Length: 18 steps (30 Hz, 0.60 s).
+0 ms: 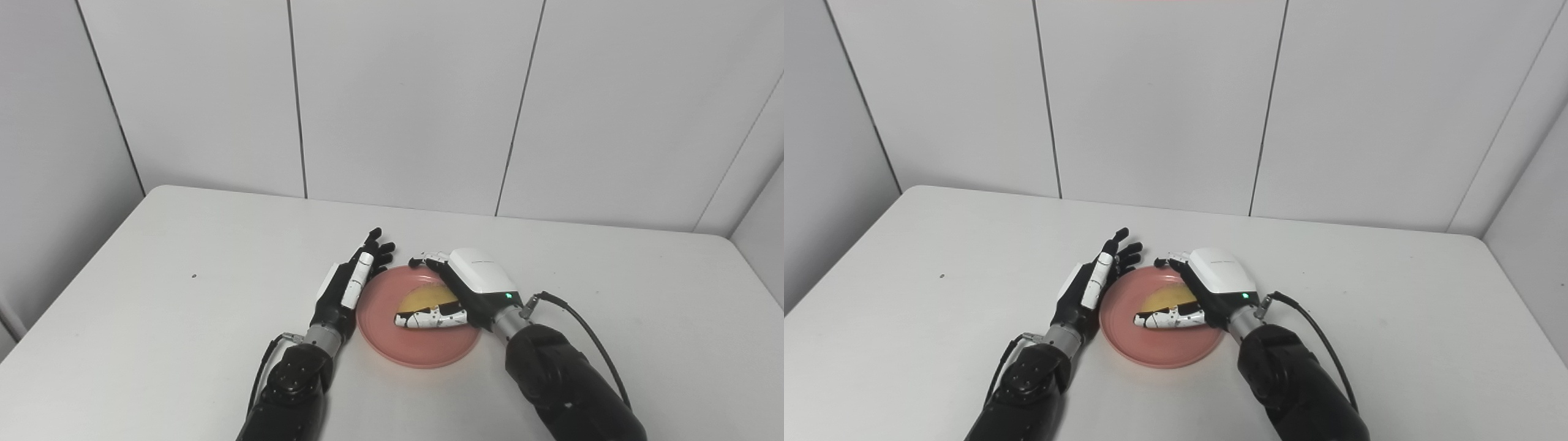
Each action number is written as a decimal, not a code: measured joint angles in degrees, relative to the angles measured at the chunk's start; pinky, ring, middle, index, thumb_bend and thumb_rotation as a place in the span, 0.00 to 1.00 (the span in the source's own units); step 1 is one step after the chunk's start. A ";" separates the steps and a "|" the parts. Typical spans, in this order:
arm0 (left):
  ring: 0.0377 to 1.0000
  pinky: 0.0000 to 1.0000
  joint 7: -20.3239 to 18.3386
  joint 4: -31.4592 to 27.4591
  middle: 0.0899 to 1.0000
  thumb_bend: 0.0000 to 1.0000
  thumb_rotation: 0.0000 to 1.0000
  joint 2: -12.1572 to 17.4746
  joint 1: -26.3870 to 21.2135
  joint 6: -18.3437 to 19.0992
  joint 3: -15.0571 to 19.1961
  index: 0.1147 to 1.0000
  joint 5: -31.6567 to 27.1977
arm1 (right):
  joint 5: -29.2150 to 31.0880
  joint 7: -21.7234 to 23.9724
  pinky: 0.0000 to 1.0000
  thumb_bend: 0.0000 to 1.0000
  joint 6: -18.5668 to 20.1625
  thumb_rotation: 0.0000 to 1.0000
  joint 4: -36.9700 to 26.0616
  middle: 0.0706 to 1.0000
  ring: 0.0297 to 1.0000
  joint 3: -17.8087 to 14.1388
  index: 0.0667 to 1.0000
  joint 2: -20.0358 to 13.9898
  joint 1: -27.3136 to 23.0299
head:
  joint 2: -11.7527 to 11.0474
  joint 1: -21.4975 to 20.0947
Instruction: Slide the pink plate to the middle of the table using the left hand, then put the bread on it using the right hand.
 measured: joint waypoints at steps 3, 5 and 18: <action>0.89 0.89 0.00 0.06 0.89 0.81 1.00 -0.01 0.00 -0.02 0.09 0.93 -0.02 | 0.62 -4.44 0.62 0.88 -2.58 0.98 0.85 0.81 0.77 -1.75 0.76 -0.08 0.93 | 0.09 -0.44; 0.88 0.88 0.00 0.12 0.88 0.82 1.00 -0.02 0.00 -0.04 0.13 0.93 -0.02 | 0.72 -7.38 0.62 0.86 -3.80 0.98 2.14 0.80 0.76 -2.59 0.76 -0.07 0.96 | 0.17 -0.96; 0.91 0.90 -0.32 0.16 0.90 0.85 1.00 -0.01 0.05 -1.49 0.33 0.94 -0.24 | 21.81 -9.59 0.83 0.83 -12.05 0.97 8.49 0.92 0.89 -13.06 0.92 5.92 4.85 | 0.53 -3.25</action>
